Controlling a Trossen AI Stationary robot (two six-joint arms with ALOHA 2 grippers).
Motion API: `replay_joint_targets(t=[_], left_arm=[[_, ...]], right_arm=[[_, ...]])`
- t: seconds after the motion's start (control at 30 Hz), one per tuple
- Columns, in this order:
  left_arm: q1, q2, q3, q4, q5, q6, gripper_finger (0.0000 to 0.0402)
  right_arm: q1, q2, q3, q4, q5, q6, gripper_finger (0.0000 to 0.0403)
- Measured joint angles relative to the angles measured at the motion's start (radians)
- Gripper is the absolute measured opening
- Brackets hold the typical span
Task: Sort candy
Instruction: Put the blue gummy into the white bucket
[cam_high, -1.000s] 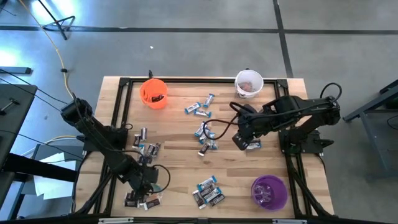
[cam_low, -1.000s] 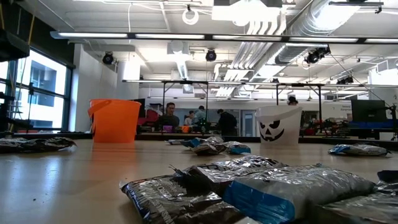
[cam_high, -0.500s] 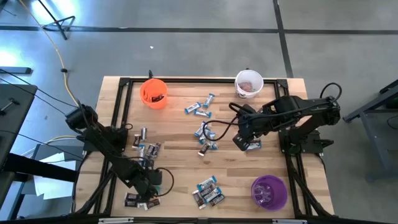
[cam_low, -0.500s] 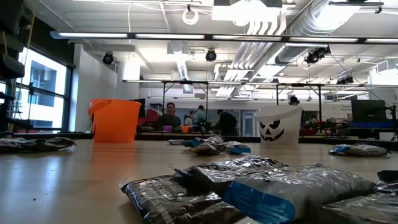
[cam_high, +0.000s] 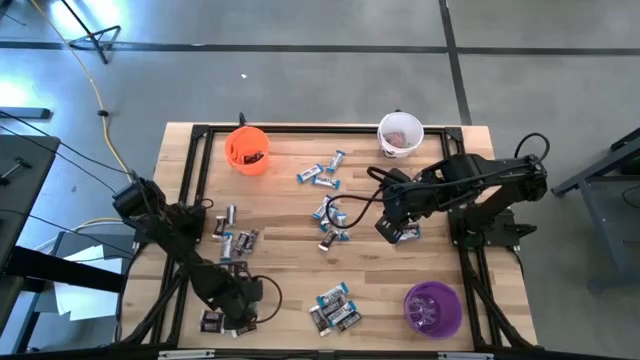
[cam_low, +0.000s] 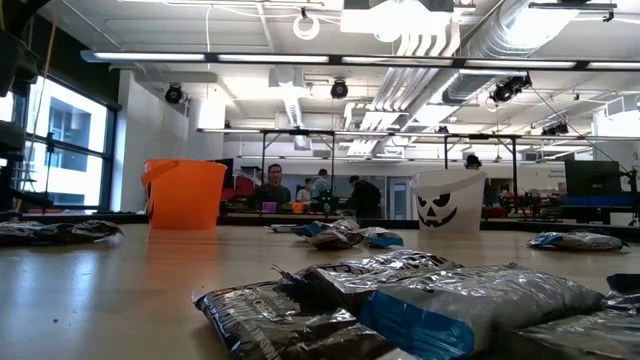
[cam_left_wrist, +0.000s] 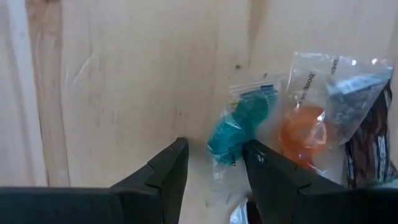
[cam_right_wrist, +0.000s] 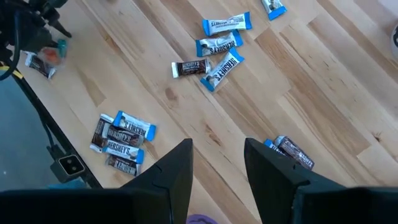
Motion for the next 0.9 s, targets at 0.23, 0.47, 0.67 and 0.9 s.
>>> replay_joint_targets(t=[0.23, 0.47, 0.67, 0.9], left_arm=[[0.002, -0.023, -0.011, 0.0, -0.029, -0.117, 0.0099], [0.008, -0.042, -0.013, 0.0, -0.039, -0.192, 0.001], [0.01, -0.071, -0.015, 0.001, -0.043, -0.245, 0.0003], [0.04, -0.19, -0.016, -0.027, -0.131, -0.298, 0.0001]], right_arm=[[0.0, 0.0, 0.0, 0.0, 0.0, 0.0, 0.0138], [0.0, 0.0, 0.0, 0.0, 0.0, -0.02, 0.0138], [0.0, 0.0, 0.0, 0.001, 0.018, -0.021, 0.0138], [0.0, 0.0, 0.0, 0.007, 0.019, -0.04, 0.0138]])
